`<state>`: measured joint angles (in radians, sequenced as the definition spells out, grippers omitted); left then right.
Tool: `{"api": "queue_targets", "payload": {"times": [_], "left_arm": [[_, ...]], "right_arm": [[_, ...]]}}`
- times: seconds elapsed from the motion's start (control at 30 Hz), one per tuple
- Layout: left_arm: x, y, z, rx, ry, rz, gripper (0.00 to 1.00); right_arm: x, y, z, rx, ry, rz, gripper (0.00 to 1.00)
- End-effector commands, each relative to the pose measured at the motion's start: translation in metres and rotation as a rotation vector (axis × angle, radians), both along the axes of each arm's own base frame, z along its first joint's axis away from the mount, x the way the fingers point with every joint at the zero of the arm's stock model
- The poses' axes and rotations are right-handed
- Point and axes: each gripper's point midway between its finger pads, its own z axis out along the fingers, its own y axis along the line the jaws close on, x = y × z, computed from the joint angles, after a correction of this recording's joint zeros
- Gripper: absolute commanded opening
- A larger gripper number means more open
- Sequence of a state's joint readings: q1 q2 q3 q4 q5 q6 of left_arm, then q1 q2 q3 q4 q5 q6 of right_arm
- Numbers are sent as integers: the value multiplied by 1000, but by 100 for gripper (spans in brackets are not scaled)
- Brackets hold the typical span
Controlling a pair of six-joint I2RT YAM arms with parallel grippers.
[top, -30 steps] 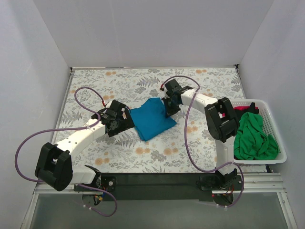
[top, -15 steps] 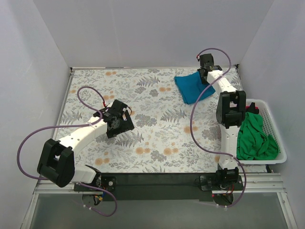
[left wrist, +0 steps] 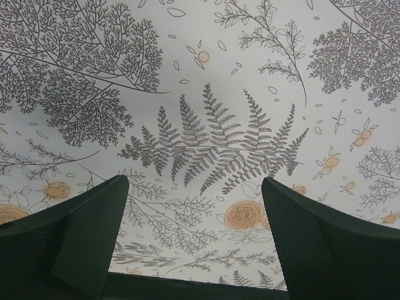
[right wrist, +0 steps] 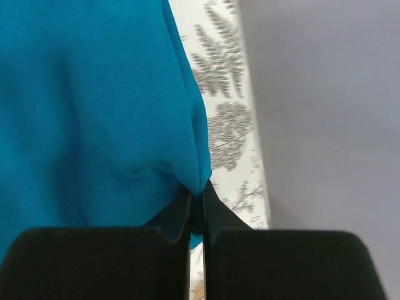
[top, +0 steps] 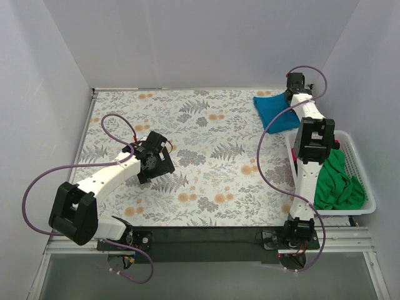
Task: Fold and stack the t-shirts
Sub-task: Neatly place the folded tshirt to the corner, then reset both grippers
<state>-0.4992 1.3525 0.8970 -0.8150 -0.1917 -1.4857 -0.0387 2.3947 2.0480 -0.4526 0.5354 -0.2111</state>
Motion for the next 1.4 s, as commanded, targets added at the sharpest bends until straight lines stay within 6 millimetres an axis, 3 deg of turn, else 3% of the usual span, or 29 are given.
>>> {"api": "queue_targets", "payload": {"times": [0.0, 0.4, 0.53, 0.67, 0.73, 0.83, 0.9, 1.1, 1.13, 1.2, 1.23, 1.3, 1.33, 1.37], "left_arm": [[4, 0, 12, -11, -20, 17, 87], [7, -2, 13, -9, -21, 10, 87], [9, -3, 16, -15, -32, 10, 87], [7, -1, 19, -16, -37, 16, 86], [7, 0, 24, -21, -58, 21, 86], [6, 3, 30, -26, -83, 28, 86], [5, 5, 33, -25, -98, 36, 86], [11, 15, 63, -23, -217, 62, 91], [13, 19, 73, -20, -261, 68, 91], [16, 26, 87, -1, -313, 76, 93], [20, 31, 98, 16, -357, 93, 93], [21, 38, 117, 21, -420, 100, 94], [22, 41, 126, 23, -451, 112, 95], [21, 48, 136, 30, -491, 132, 96]], "right_arm": [[13, -30, 34, -48, -115, -80, 1], [1, -67, 34, -101, -126, -200, 1], [-3, -67, 38, -89, -139, -217, 19], [-12, -71, 45, -102, -151, -260, 24], [-18, -72, 45, -105, -152, -281, 38], [-23, -68, 62, -80, -186, -285, 45], [-27, -57, 78, -15, -225, -275, 56], [-47, -10, 127, 198, -331, -183, 68], [-55, -1, 149, 240, -379, -174, 69], [-65, 17, 157, 329, -391, -121, 70], [-74, 25, 184, 368, -450, -100, 71], [-87, 45, 194, 452, -457, -29, 76], [-101, 53, 221, 478, -509, 6, 77], [-109, 65, 225, 526, -511, 49, 78]]}}
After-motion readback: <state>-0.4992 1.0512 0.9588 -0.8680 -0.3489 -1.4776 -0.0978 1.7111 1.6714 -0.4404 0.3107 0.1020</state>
